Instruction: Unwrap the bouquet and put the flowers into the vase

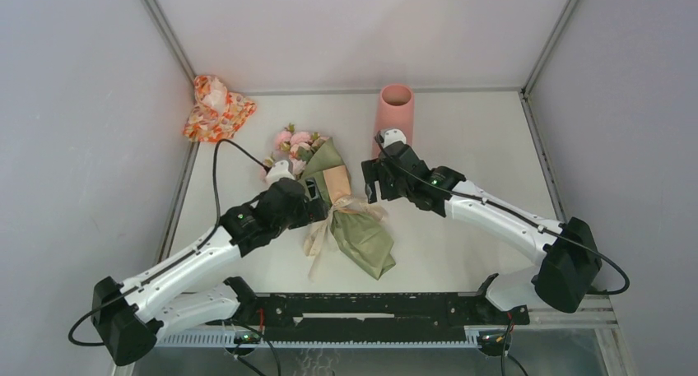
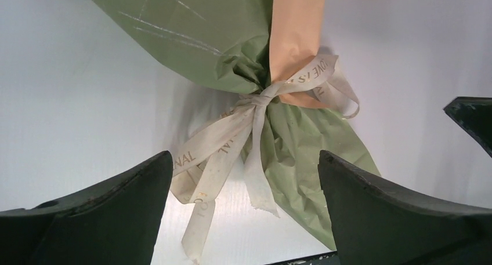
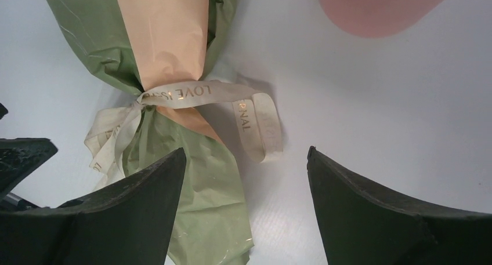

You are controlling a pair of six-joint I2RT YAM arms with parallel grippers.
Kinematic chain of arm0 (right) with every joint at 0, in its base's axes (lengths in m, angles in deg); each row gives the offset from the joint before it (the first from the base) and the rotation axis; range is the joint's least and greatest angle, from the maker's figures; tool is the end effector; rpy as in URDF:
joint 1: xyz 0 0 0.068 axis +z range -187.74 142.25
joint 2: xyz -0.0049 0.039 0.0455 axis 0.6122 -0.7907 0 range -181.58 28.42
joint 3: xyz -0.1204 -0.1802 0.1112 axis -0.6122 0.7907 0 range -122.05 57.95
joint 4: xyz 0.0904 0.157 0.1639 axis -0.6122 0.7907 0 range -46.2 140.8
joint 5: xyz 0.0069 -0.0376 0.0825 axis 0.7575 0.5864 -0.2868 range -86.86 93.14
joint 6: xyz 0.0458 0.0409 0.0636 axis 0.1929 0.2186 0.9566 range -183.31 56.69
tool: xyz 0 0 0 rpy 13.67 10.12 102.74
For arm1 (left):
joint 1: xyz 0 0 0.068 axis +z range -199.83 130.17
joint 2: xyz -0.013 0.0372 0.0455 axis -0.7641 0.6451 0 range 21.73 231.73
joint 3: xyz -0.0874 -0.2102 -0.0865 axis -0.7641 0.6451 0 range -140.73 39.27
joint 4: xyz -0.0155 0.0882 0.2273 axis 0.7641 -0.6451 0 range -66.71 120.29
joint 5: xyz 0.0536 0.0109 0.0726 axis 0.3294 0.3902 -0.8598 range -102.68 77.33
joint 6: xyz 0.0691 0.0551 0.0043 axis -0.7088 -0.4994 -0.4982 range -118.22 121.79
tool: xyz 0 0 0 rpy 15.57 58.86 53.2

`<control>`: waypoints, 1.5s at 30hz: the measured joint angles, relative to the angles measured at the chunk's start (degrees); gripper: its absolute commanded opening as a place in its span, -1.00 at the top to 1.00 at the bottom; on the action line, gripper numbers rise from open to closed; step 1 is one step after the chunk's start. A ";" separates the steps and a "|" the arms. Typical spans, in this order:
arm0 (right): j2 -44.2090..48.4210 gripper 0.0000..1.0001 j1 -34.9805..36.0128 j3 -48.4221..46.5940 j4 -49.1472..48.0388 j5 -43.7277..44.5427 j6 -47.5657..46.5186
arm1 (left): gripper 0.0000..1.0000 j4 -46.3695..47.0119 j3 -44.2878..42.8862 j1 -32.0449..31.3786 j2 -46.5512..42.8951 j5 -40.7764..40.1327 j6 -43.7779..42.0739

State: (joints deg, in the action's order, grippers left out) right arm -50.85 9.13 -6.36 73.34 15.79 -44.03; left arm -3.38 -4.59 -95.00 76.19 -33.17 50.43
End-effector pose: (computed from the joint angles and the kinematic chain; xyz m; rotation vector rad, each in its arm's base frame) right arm 0.2303 0.2206 0.2370 -0.4531 2.3016 0.3188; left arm 0.1772 -0.1393 0.2178 -0.2464 2.3080 -0.4269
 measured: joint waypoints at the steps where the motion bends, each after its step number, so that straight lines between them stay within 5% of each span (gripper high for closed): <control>1: 0.00 -0.72 0.00 0.17 -0.04 -0.13 0.13 | -1.00 -0.09 0.02 0.00 0.57 -0.13 0.33; 20: 0.09 -0.70 -2.56 0.76 -2.49 -0.76 0.09 | -1.00 1.81 -1.81 -5.07 17.11 4.11 4.59; 32: 2.91 -0.69 -6.16 4.44 -3.50 -2.58 0.13 | -1.00 1.20 -4.00 -6.29 18.45 3.89 5.53; 37: 3.69 -0.69 -6.86 5.05 -4.04 -3.69 0.13 | -1.00 -8.70 -13.05 -7.56 22.86 -1.88 6.71; 45: 6.16 -0.68 -7.04 5.14 -4.17 -5.07 0.11 | -0.99 -30.01 -28.20 -17.90 27.34 -25.35 15.10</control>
State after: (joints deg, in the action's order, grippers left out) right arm -44.68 2.09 -1.23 69.17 10.71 -43.92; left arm -33.39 -32.78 -112.90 103.53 -58.52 65.53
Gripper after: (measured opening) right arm 0.840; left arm 0.996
